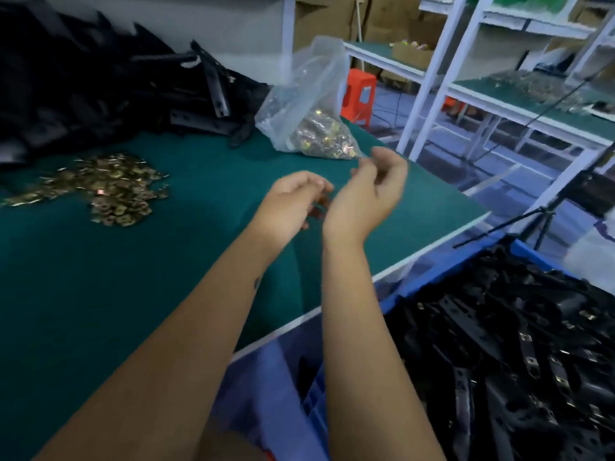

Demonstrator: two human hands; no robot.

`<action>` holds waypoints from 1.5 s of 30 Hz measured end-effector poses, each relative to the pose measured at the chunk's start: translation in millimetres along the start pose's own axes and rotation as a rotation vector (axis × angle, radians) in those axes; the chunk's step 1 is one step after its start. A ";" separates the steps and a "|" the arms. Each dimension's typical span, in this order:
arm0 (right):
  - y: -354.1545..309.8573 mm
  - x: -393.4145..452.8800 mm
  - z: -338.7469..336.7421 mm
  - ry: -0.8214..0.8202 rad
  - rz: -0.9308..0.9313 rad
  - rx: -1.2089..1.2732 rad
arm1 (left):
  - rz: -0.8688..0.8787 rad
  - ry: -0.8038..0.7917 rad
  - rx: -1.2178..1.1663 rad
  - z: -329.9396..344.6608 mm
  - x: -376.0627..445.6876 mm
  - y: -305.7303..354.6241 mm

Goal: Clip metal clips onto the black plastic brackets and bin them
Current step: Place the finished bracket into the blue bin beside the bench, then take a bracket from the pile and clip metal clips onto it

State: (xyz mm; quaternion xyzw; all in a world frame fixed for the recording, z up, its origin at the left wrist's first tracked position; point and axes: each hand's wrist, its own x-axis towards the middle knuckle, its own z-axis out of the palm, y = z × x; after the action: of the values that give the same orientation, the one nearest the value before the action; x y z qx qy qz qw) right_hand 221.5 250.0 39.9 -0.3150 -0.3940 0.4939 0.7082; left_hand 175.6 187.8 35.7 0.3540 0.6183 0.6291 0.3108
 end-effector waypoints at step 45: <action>97.1 -198.7 153.8 -1.244 0.040 -0.577 | -0.388 0.986 1.074 -307.0 33.8 -62.2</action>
State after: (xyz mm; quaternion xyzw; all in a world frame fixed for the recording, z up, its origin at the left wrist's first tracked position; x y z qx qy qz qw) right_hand 3.9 100.8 -14.8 -0.1561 -0.8374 0.4711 0.2290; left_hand -100.8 47.2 -19.5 0.0190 0.9587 0.2608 -0.1118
